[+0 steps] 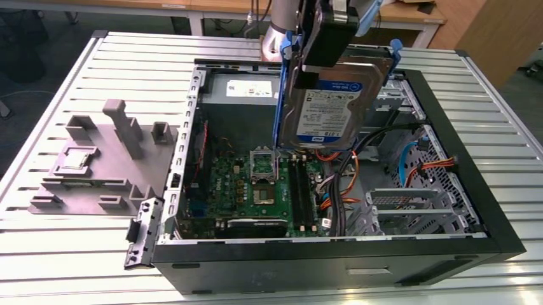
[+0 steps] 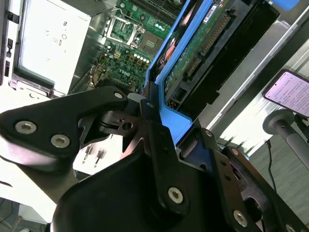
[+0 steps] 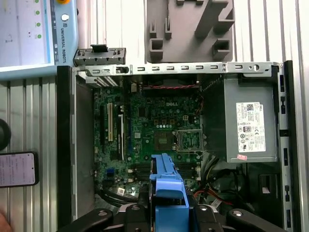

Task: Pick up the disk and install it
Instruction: 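Insert the disk into the insertion slot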

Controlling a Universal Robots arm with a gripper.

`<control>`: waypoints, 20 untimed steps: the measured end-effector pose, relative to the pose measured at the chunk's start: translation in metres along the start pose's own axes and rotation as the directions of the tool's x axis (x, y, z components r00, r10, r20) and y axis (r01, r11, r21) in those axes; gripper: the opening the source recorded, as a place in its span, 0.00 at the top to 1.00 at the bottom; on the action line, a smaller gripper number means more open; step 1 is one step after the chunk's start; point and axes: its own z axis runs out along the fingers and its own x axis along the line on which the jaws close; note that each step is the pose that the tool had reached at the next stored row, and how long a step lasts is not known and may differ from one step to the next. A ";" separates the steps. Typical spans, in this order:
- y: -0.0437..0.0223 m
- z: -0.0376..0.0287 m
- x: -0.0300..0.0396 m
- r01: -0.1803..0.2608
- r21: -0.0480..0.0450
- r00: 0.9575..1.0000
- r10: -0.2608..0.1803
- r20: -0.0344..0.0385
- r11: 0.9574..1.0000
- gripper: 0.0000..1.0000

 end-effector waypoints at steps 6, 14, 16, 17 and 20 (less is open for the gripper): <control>0.0001 -0.0016 0.0009 0.000 0.001 1.000 0.000 -0.002 1.000 0.64; -0.0011 -0.0008 0.0080 0.000 0.001 1.000 0.000 -0.002 1.000 0.64; -0.0031 -0.0008 0.0087 0.000 0.001 1.000 0.000 -0.002 1.000 0.64; -0.0046 -0.0008 0.0088 0.000 0.001 1.000 0.000 -0.003 1.000 0.64; -0.0094 -0.0010 0.0090 0.000 0.001 1.000 0.000 -0.003 1.000 0.64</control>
